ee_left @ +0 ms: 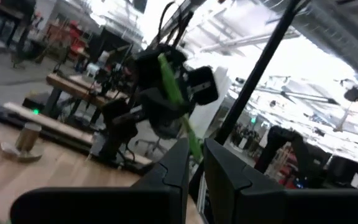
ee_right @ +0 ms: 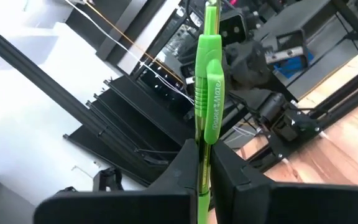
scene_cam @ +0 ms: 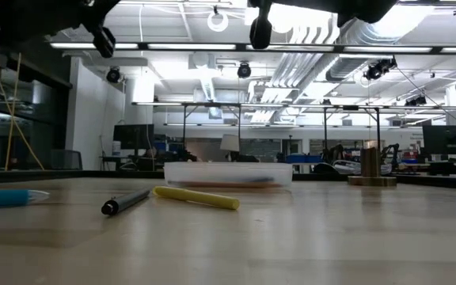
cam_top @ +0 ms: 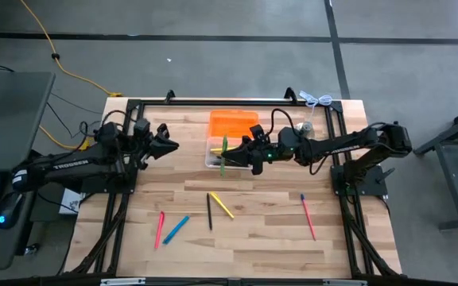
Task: Pick & place school supplies into a supply box
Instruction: Put the green pen into the orange supply box
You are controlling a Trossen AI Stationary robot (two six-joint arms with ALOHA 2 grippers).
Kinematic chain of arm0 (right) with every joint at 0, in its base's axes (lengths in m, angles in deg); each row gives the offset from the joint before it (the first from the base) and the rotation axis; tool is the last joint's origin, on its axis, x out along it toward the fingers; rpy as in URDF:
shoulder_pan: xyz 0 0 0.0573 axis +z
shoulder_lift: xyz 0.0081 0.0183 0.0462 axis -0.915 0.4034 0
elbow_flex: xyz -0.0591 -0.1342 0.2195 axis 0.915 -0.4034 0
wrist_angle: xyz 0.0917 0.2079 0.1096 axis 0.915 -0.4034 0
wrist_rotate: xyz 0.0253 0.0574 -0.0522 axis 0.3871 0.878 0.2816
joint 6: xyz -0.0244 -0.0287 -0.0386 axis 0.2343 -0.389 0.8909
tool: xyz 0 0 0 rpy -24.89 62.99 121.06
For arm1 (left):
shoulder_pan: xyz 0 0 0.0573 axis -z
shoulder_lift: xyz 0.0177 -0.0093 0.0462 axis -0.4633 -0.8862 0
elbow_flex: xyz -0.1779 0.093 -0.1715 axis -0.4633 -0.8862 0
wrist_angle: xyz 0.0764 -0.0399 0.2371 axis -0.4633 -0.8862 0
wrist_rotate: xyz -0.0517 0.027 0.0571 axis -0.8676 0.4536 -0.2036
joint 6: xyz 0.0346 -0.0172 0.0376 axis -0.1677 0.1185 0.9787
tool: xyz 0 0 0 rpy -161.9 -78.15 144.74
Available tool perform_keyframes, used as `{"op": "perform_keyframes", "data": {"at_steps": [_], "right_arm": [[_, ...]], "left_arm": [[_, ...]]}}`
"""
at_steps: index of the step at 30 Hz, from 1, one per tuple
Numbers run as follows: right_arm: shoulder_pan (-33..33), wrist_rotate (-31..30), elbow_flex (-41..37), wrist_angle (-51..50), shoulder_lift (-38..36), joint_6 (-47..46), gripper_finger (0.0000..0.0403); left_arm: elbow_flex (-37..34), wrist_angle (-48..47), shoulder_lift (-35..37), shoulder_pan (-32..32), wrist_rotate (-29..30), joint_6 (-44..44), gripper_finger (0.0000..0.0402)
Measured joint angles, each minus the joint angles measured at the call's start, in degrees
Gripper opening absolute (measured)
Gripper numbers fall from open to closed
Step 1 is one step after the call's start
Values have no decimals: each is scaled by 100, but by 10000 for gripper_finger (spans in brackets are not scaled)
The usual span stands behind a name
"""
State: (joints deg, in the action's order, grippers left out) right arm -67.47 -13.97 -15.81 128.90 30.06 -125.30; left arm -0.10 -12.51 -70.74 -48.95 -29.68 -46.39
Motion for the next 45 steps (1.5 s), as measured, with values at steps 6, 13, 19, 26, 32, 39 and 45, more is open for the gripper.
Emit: {"op": "perform_keyframes", "data": {"at_steps": [6,13,19,26,32,39,45], "right_arm": [[0,-82,166,-117,26,235,1],[2,99,761,-672,206,683,0],[0,256,1233,-1143,530,854,0],[0,394,1463,-1185,813,874,0],[-17,377,1471,-1266,907,888,0],[-68,290,1473,-1330,949,938,0],[-66,278,1472,-1350,949,938,0]], "left_arm": [[281,20,-719,0,-238,80,79],[767,39,-1475,0,-722,100,79],[1145,32,-1927,0,-923,106,105],[1354,-7,-2266,0,-875,103,178],[1495,10,-2426,9,-847,56,214],[1758,-5,-2675,274,-697,190,222],[1869,6,-2941,313,-685,257,217]]}}
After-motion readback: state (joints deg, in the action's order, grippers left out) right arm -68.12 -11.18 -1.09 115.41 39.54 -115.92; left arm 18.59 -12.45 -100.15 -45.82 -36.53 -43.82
